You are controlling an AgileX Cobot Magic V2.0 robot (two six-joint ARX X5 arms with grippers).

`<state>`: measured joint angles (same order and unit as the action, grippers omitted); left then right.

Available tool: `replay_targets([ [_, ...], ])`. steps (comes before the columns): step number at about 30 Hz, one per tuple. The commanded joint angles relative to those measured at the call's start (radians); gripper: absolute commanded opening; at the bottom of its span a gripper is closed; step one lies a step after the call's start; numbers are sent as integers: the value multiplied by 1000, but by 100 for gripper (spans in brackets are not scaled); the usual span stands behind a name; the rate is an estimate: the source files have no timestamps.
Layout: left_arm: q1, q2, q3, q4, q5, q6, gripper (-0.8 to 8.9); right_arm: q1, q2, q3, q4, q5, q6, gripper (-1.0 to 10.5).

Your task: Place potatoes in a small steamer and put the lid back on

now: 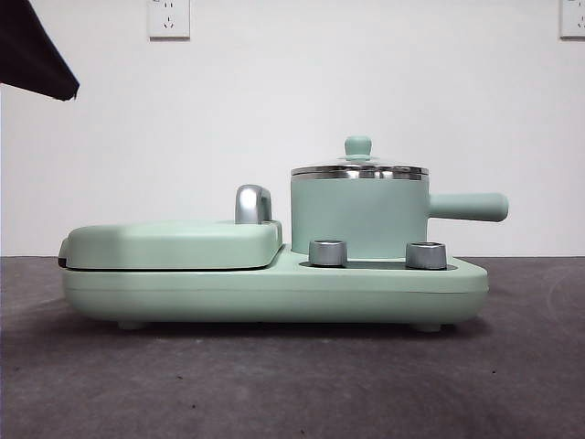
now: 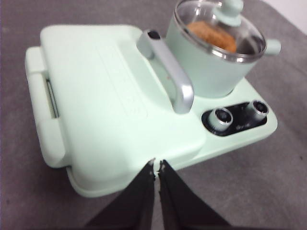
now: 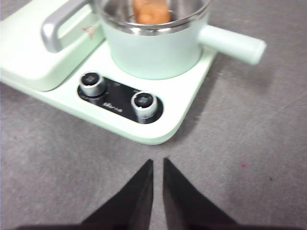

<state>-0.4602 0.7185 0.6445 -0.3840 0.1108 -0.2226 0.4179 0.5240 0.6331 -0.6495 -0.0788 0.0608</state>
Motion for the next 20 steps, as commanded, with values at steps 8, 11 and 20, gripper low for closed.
replay_targets([
  [8,-5,1,6,12,2,23,6,5,2,3,24,0,10,15],
  [11,-12,-26,6,2,2,23,6,5,2,3,25,0,10,15],
  [20,163,-275,-150,108,-10,162,6,5,2,3,25,0,10,15],
])
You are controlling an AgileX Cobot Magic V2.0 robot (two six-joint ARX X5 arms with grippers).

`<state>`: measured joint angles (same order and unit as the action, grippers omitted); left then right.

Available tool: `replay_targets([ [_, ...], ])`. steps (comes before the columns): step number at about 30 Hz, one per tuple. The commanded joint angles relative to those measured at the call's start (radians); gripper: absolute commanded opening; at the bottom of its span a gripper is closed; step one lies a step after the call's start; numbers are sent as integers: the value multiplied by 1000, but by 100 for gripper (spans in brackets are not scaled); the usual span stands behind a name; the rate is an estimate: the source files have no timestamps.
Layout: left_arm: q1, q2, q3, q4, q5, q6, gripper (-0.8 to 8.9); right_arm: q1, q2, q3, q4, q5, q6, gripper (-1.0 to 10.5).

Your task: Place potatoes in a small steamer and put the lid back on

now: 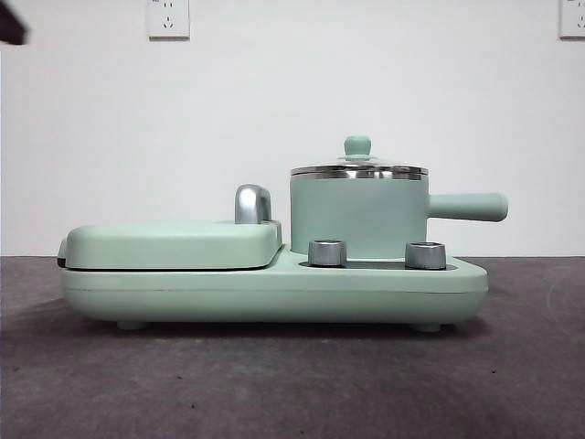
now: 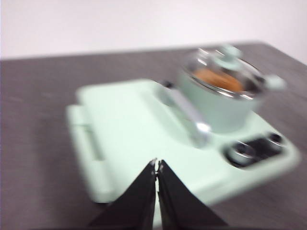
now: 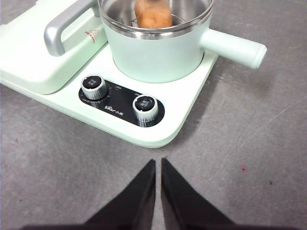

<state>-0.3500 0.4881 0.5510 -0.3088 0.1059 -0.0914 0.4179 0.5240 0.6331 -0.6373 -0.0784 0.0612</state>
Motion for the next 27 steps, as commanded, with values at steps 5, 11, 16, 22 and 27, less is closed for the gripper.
replay_targets([
  [5,219,-222,-270,170,-56,23,6,5,2,3,13,0,10,15],
  [11,312,-387,-448,227,-102,-27,6,5,2,3,13,0,10,15],
  [16,330,-490,-540,218,-108,-33,6,5,2,3,13,0,10,15],
  [22,330,-486,-539,192,-108,-26,6,5,2,3,13,0,10,15],
  [27,329,-485,-539,195,-106,-40,6,5,2,3,13,0,10,15],
])
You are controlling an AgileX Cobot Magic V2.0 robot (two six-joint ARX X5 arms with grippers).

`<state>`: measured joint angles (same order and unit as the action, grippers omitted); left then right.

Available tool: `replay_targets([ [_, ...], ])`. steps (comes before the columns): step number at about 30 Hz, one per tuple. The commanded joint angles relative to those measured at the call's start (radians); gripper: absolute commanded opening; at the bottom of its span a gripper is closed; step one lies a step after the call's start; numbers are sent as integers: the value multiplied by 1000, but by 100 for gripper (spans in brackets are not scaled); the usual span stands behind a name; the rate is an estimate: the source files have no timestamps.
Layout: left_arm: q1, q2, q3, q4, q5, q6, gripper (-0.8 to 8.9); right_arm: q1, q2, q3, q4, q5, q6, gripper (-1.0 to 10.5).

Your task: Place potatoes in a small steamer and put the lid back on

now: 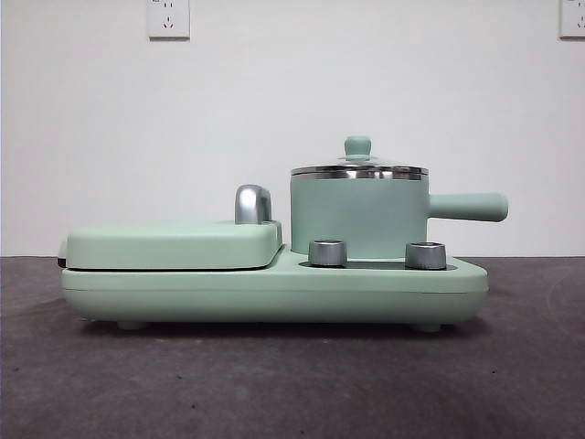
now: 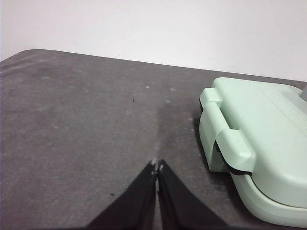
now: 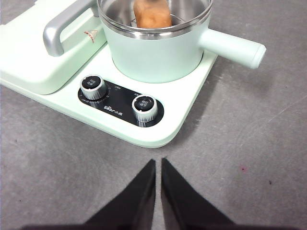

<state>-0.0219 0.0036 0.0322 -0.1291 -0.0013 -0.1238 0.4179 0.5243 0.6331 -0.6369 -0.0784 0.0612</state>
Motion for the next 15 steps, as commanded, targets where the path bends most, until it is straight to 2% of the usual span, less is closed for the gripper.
replay_targets([
  [1,1,0,-20,17,1,-8,6,5,2,3,13,0,10,15],
  [14,1,-1,-20,17,1,-8,6,5,2,3,13,0,10,15],
  [15,1,0,-20,17,1,-8,6,5,2,3,17,4,-23,15],
])
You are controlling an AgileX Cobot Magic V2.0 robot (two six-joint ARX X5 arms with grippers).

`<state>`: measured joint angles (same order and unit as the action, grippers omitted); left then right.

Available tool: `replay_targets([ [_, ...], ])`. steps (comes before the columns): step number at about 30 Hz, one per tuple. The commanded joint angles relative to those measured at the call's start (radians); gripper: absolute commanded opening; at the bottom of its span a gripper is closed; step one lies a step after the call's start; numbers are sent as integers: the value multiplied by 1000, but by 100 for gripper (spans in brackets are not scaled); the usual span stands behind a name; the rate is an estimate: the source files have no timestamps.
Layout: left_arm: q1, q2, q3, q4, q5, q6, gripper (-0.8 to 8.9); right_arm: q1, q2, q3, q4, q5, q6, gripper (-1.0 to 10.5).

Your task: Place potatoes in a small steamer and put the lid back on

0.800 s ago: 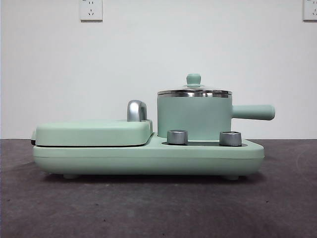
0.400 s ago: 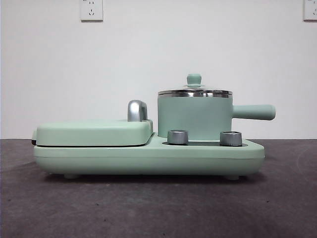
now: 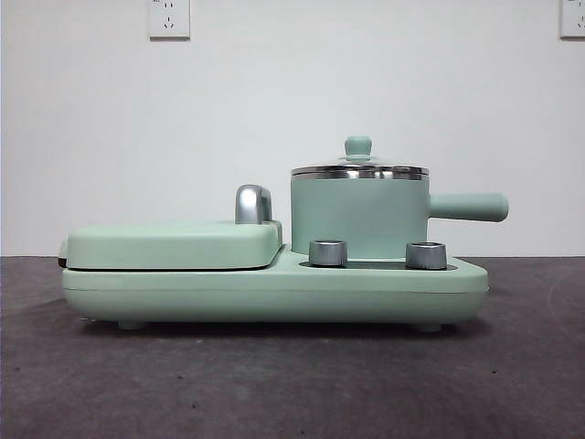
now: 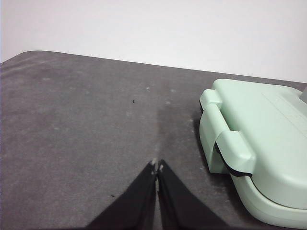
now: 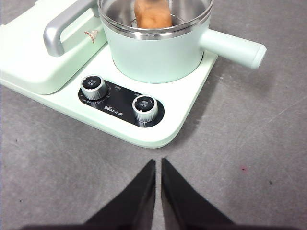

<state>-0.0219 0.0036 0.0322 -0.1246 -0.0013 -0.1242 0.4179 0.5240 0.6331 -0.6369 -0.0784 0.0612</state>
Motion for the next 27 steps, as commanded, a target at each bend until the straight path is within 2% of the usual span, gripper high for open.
replay_targets([
  [1,1,-1,-20,13,1,-8,6,2,2,3,20,11,-68,15],
  [3,0,0,-20,12,1,-7,6,-16,-16,-5,32,28,-117,15],
  [7,1,0,-20,13,1,-8,6,-103,-103,-108,173,31,-179,15],
  [12,0,0,-20,13,1,-8,6,-222,-256,-325,354,57,-169,15],
  [16,1,0,-20,13,1,-8,6,-282,-379,-470,410,55,-127,15],
  [21,0,0,-20,13,1,-8,6,-331,-525,-584,414,53,-122,15],
  [27,1,1,-20,11,1,-7,6,-357,-520,-621,472,53,-90,15],
])
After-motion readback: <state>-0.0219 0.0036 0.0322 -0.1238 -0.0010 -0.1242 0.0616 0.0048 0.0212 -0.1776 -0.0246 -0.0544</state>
